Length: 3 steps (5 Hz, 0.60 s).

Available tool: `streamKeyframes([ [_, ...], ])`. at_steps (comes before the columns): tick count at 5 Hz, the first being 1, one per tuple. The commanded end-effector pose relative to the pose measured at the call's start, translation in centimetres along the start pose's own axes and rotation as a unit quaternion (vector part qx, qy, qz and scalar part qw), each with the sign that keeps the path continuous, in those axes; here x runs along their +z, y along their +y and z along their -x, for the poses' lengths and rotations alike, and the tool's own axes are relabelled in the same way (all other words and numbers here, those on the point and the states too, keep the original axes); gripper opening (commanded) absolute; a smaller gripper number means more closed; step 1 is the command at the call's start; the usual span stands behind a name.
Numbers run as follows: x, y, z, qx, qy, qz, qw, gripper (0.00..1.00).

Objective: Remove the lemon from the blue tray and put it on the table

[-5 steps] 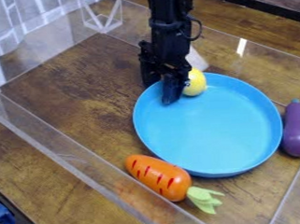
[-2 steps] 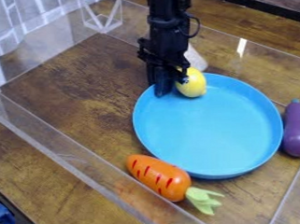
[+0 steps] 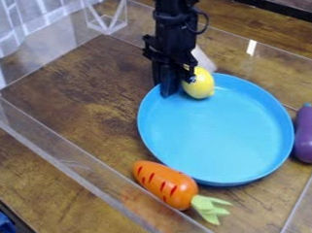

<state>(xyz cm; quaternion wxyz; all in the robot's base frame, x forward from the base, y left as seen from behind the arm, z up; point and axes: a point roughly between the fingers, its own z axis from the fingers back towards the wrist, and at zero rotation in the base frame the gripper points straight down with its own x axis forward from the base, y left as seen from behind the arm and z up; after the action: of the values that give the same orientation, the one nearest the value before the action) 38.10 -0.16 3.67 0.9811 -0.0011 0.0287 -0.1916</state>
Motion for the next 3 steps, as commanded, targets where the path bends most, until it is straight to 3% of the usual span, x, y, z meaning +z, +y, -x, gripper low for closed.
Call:
streamKeyframes([
  [1,5.6,1.1,-0.4,-0.007,-0.057,-0.032,0.9978,0.00],
  [3,8.5,5.2,1.0,0.019,-0.066,-0.057,0.9960,0.00],
])
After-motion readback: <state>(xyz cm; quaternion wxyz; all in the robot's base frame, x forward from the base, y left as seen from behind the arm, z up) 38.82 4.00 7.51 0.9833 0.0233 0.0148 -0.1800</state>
